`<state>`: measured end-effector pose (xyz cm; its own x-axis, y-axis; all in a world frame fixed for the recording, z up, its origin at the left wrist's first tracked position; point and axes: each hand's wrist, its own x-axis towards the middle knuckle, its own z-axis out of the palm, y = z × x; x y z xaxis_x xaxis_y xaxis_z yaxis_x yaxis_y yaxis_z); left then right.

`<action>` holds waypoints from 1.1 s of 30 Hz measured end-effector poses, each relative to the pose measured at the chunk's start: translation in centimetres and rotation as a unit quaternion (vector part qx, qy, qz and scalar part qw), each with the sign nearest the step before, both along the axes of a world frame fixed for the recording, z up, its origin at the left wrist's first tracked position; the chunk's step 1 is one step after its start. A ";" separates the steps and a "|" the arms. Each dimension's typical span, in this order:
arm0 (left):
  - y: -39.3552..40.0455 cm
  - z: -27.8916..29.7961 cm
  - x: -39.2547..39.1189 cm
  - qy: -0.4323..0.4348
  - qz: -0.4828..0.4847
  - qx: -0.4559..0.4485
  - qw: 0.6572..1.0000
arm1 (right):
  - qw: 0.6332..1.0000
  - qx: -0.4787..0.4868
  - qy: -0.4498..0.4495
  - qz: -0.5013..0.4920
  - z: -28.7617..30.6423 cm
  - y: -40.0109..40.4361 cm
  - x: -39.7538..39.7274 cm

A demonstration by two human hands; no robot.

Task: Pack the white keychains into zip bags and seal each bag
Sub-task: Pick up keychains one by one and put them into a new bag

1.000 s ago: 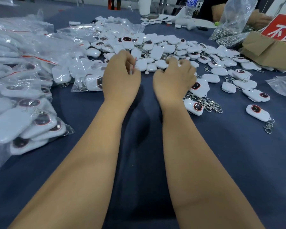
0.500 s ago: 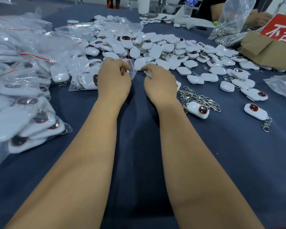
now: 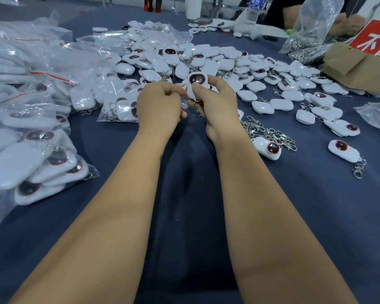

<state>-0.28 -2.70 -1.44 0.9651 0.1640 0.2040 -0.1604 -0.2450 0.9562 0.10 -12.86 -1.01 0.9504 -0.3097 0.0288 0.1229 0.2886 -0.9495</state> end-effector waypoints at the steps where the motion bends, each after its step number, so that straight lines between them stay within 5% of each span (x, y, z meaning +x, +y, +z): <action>1: 0.1 -0.1 0.3 0.012 -0.005 -0.021 1.000 | 1.000 0.010 0.000 0.010 0.0 0.0 0.0; 33: -0.1 -0.6 0.3 0.012 -0.024 -0.054 0.998 | 0.995 -0.071 0.038 0.052 -0.2 0.8 -0.1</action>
<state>0.02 -2.84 -2.01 0.9769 0.1379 0.1634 -0.1453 -0.1324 0.9805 0.04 -12.08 -1.22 0.9782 -0.2076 -0.0069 0.0265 0.1577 -0.9871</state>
